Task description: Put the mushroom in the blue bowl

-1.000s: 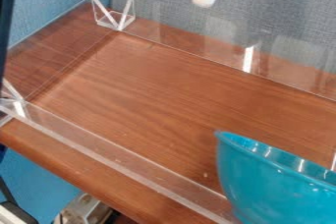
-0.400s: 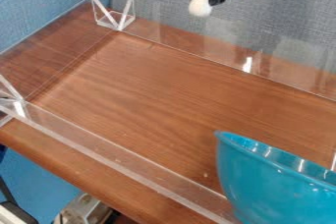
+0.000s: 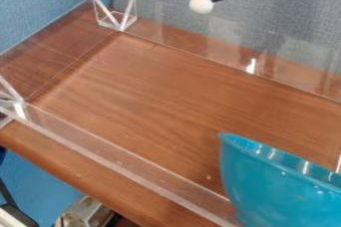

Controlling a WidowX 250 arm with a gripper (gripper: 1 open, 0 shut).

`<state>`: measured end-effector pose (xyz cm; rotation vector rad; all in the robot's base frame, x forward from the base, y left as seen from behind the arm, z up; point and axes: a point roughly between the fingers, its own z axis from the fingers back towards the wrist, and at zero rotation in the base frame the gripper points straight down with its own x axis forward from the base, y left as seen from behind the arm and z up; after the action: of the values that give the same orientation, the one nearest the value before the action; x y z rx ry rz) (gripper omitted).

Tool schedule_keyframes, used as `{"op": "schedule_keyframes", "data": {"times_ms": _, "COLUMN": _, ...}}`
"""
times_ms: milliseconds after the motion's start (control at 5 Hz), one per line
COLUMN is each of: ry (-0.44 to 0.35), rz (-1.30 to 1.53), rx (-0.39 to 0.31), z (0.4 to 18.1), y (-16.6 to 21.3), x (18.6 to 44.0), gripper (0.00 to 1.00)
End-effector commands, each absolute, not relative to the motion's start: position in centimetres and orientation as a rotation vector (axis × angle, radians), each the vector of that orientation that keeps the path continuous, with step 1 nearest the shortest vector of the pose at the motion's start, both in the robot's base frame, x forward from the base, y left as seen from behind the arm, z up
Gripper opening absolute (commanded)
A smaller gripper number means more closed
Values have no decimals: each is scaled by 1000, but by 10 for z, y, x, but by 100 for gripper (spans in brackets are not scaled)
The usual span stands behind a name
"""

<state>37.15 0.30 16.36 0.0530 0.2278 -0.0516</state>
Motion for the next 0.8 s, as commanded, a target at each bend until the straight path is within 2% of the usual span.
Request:
{"op": "schedule_keyframes", "data": {"times_ms": 0, "ry": 157, "rz": -10, "rx": 47, "z": 188, "y": -4, "x": 364, "gripper": 0}}
{"op": "schedule_keyframes", "data": {"times_ms": 400, "ry": 198, "rz": -108, "rx": 38, "z": 180, "y": -51, "x": 319, "gripper": 0}}
{"op": "schedule_keyframes", "data": {"times_ms": 600, "ry": 224, "rz": -199, "rx": 36, "z": 163, "y": -88, "x": 299, "gripper": 0}}
